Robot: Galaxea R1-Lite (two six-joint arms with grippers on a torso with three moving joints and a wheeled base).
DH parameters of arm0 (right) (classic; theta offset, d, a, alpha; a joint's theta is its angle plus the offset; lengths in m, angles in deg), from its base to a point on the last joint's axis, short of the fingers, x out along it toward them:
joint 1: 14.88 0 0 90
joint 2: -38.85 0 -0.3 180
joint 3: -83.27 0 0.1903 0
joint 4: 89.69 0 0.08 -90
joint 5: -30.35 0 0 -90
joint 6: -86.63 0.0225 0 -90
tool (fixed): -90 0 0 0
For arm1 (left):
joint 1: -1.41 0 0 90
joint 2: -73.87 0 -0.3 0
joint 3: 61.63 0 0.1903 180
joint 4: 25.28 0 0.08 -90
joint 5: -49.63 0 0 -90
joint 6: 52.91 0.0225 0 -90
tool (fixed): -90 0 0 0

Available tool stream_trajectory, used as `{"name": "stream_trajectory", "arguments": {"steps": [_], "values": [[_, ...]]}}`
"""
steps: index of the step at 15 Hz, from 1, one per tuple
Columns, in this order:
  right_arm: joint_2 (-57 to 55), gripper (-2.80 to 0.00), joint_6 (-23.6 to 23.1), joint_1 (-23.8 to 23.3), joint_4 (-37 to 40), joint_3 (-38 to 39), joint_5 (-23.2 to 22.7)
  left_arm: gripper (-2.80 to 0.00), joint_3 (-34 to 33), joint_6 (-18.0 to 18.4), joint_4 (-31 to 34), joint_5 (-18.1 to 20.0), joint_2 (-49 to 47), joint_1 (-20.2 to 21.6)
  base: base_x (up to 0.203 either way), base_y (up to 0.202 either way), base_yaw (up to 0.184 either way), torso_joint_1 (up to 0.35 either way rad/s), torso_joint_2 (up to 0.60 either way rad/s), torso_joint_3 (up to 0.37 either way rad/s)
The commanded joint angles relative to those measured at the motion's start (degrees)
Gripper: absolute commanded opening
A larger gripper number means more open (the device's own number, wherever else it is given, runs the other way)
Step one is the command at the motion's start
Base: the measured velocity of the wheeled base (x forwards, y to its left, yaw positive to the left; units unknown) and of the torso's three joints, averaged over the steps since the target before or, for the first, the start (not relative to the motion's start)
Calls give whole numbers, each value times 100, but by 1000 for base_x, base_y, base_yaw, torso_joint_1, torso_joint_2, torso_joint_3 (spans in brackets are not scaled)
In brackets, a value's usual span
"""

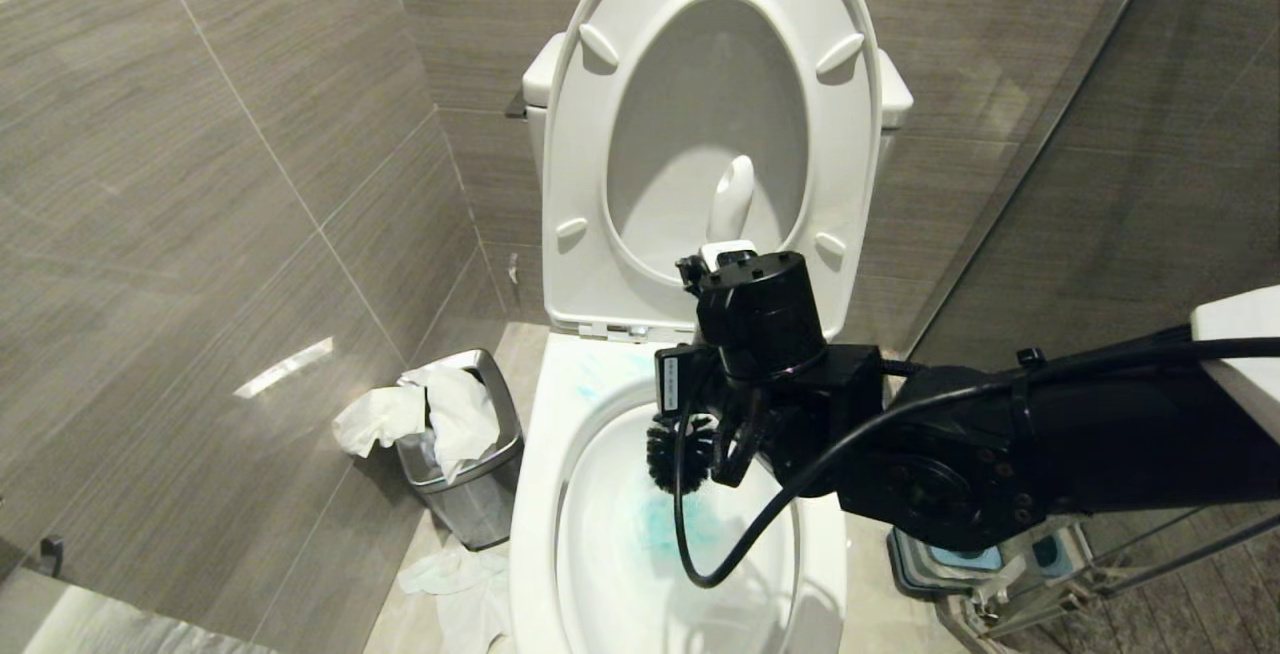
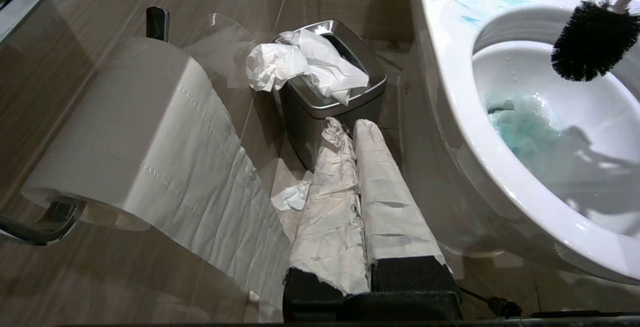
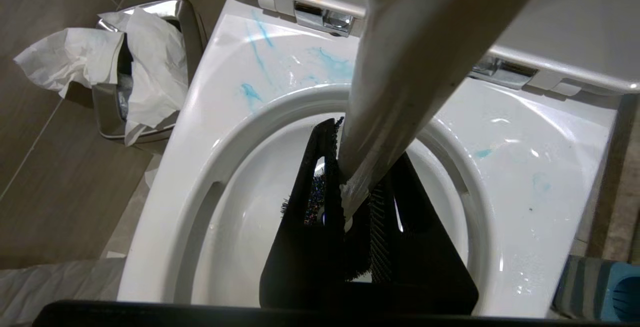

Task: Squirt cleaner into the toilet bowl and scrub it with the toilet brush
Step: Scrub the toilet bowl, then put the toilet brush back

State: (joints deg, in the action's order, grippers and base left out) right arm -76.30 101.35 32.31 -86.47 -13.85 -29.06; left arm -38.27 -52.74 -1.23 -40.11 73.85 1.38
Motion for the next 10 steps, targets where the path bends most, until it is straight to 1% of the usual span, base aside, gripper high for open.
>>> {"name": "stream_trajectory", "arguments": {"steps": [1, 4, 7, 10], "values": [[458, -280, 16, 8, 264, 98, 12, -280, 0, 0, 2, 0, 2, 2, 0, 0, 0, 0, 0, 0], [1186, -280, 93, 9, 967, 227, 7, -280, 0, 0, 2, 0, 2, 2, 0, 0, 0, 0, 0, 0], [1891, -280, 529, 1, 2007, 273, -6, -280, 0, 0, 2, 0, 2, 2, 0, 0, 0, 0, 0, 0], [2535, -280, 618, -138, 2704, 399, 21, -280, 0, 0, 2, 0, 2, 2, 0, 0, 0, 0, 0, 0]]}}
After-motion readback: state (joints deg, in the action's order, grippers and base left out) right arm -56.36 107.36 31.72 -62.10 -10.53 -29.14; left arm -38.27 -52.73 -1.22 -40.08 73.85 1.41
